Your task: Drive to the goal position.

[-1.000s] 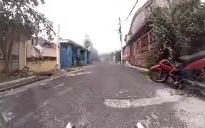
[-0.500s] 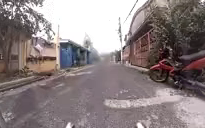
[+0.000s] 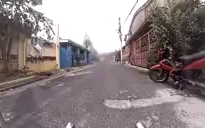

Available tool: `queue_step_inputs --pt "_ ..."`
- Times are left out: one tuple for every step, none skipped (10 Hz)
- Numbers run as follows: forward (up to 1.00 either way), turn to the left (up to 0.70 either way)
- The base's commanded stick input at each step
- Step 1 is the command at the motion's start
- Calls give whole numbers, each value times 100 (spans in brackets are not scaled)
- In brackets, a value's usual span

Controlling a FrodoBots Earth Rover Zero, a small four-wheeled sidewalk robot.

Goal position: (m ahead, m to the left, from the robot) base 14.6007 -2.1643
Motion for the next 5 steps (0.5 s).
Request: queue_step_inputs --pt "6 0" --pt "6 0" --pt "6 0" --pt "6 0" --pt "6 0"
